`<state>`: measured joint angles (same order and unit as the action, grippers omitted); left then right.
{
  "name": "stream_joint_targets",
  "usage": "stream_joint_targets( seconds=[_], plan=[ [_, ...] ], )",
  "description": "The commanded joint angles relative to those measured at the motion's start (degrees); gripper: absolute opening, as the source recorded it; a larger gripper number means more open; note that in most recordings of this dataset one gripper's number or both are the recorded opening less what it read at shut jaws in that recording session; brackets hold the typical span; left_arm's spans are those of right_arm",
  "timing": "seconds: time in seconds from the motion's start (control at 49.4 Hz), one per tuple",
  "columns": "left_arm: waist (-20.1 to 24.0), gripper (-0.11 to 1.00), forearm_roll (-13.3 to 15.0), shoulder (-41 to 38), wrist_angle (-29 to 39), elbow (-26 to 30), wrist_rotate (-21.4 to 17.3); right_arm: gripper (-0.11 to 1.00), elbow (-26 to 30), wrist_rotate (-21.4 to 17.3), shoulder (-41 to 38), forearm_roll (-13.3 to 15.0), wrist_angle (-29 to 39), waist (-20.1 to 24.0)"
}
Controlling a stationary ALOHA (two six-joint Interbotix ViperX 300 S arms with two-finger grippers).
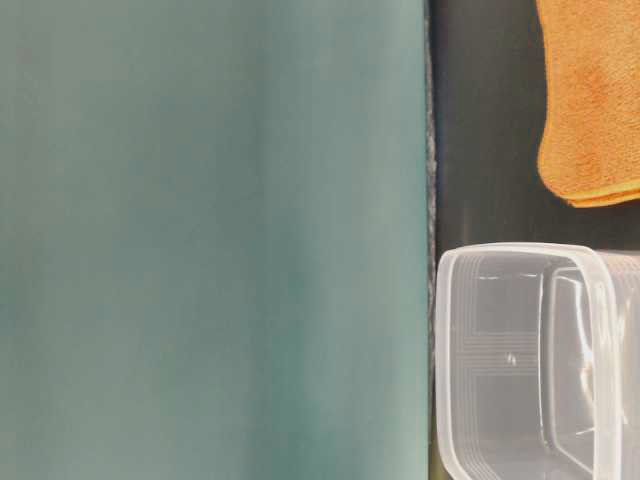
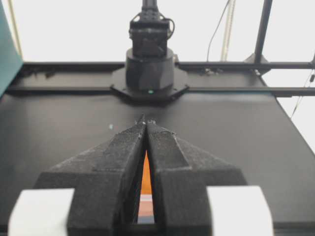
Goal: Place the orange towel into the container with the left arm.
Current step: 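Move the left gripper over the orange towel and lower it open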
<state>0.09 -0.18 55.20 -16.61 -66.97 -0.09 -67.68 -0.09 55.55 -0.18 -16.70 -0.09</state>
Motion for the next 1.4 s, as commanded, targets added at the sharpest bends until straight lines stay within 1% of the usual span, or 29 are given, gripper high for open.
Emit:
stream_joint_targets(
  seconds=[0.0,0.061,0.121,0.202,0.466,0.567,0.607,0.648,0.709,0.789,0.85,0.891,0.951,0.992,1.093,1.154,1.235,1.296,1.377],
  plan=[
    [0.5,0.06,-2.3,-2.5,3.3,2.7,0.6,0.01,1.1,-1.1,-0.4,-0.3,-0.4,0.6],
    [0.4,0.07,-2.4,-4.6,8.3,5.4,0.8,0.03,1.1,-1.3,-0.3,-1.0,-0.2,0.6],
    [0.2,0.00,-2.4,-6.9,11.7,7.6,0.8,0.00,1.1,-1.8,0.0,-1.1,0.2,0.6],
    [0.2,0.00,-2.4,-9.8,15.0,11.2,0.4,0.00,1.1,-2.2,0.4,-1.1,1.1,0.5],
    [0.6,0.00,-2.4,-20.7,25.7,24.5,-0.5,0.00,1.3,-2.2,1.8,-1.1,10.7,-0.7],
    [0.8,0.00,-2.5,-25.6,30.1,29.5,-0.5,0.01,1.4,-2.2,2.7,-1.1,13.2,-1.0],
    [0.9,0.00,-2.4,-27.6,31.7,31.6,-0.5,0.03,1.5,-2.2,3.1,-1.1,14.0,-1.0],
    [1.1,0.00,-2.4,-29.7,33.4,33.7,-0.5,0.07,1.6,-2.2,3.5,-1.1,14.7,-1.0],
    [1.3,0.00,-2.4,-32.9,35.5,36.6,-0.5,0.17,1.7,-2.2,4.2,-1.1,15.6,-1.0],
    [1.4,0.00,-2.4,-37.4,38.4,41.0,-0.6,0.36,1.8,-1.8,5.1,-1.1,16.3,-1.0],
    [1.7,0.01,-2.4,-40.2,40.0,44.1,-0.6,0.54,1.6,-1.8,5.8,-1.1,17.1,-0.9],
    [1.8,0.01,-2.5,-42.0,41.1,46.1,-0.8,0.64,1.7,-1.8,6.4,-1.1,17.5,-0.9],
    [2.0,0.08,-2.5,-44.8,43.3,49.0,-0.8,0.74,1.7,-1.8,6.9,-1.1,17.6,-0.8],
    [2.4,0.16,-2.5,-46.7,45.1,50.8,-0.8,0.76,1.8,-1.8,7.2,-1.1,17.6,-0.9],
    [2.6,0.45,-2.5,-51.8,50.6,56.2,-0.8,0.76,1.8,-1.7,8.3,-1.1,17.4,-0.9],
    [2.7,0.63,-2.5,-55.4,54.4,60.5,-0.9,0.76,1.8,-1.7,9.1,-1.0,17.6,-1.0],
    [2.6,0.83,-2.5,-60.3,59.5,66.3,-1.2,0.76,1.8,-1.7,10.0,-1.0,17.7,-1.0],
    [2.7,0.90,-2.5,-64.2,62.8,70.3,-2.7,0.76,1.8,-1.7,10.6,-1.0,17.7,-1.0],
    [2.5,0.90,-2.5,-69.7,66.4,74.7,-5.8,0.76,1.8,-1.5,11.3,-0.9,17.7,-1.0]
  ],
)
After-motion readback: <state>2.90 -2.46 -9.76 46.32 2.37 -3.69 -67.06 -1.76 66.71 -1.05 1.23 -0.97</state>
